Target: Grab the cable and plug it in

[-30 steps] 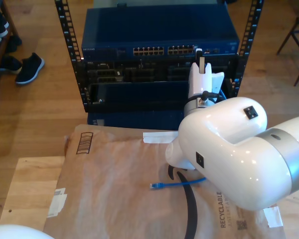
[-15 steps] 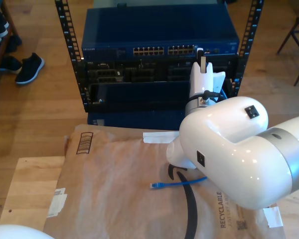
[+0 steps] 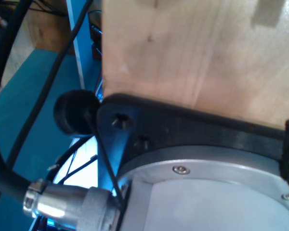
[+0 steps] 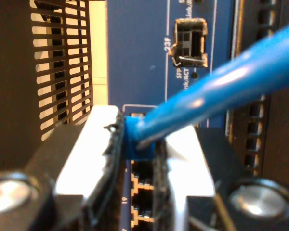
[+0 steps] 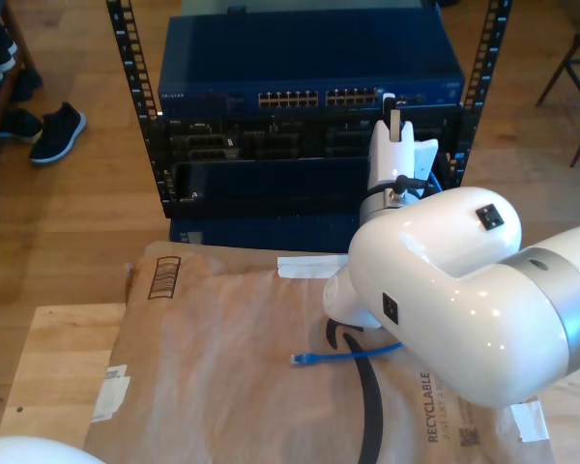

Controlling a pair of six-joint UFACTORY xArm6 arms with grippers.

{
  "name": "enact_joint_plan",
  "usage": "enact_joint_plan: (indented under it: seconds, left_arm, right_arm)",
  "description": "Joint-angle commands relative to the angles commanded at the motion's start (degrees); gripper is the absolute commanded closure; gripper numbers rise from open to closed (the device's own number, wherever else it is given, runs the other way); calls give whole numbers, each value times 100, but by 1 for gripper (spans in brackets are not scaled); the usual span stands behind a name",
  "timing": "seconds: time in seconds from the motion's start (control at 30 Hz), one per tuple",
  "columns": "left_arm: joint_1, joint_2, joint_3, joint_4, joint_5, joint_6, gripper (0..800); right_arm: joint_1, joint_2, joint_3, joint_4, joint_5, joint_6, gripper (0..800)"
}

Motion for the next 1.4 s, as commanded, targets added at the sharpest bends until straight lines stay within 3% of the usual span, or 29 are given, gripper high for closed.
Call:
enact_joint_plan:
  seconds: [1.1, 1.4]
  left_arm:
    - [0, 0, 0, 0, 0, 0, 1]
    - [0, 0, 0, 0, 0, 0, 2]
  right_arm:
    - [62, 114, -149, 0, 18, 0, 800]
    - [53, 352, -598, 0, 62, -9, 800]
